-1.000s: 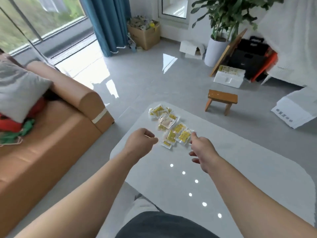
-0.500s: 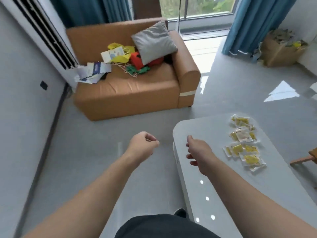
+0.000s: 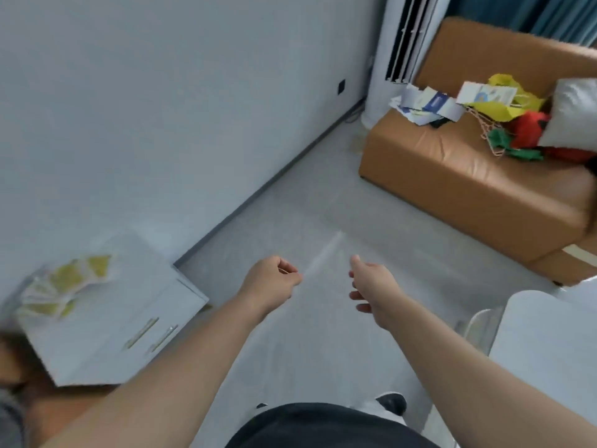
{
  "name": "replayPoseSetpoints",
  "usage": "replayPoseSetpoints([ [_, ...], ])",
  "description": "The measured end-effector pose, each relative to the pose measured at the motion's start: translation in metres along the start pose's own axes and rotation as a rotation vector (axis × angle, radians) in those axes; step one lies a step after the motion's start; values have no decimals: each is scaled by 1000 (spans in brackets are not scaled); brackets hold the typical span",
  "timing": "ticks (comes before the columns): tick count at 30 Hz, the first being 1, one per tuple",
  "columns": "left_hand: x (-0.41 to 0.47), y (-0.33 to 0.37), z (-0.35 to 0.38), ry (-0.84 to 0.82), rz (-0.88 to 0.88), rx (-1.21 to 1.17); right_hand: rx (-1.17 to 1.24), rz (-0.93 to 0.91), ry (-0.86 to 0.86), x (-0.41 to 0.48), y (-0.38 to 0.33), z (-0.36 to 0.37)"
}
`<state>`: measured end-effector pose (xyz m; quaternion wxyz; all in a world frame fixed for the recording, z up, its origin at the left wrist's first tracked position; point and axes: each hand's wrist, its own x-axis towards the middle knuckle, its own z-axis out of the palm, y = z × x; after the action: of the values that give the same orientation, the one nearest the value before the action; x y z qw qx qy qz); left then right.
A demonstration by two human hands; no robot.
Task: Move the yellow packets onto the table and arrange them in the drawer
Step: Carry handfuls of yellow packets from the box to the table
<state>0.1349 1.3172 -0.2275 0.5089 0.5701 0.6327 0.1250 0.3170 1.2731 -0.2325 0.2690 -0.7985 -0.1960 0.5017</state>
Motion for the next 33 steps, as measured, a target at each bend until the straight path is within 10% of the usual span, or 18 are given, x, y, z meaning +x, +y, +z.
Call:
replayPoseSetpoints([
  [15, -56, -222, -245, 471, -367, -340, -446, -89, -420, -62, -72, 342],
  [33, 100, -334, -433, 640, -766, -530, -738, 9, -608, 50, -208, 593],
])
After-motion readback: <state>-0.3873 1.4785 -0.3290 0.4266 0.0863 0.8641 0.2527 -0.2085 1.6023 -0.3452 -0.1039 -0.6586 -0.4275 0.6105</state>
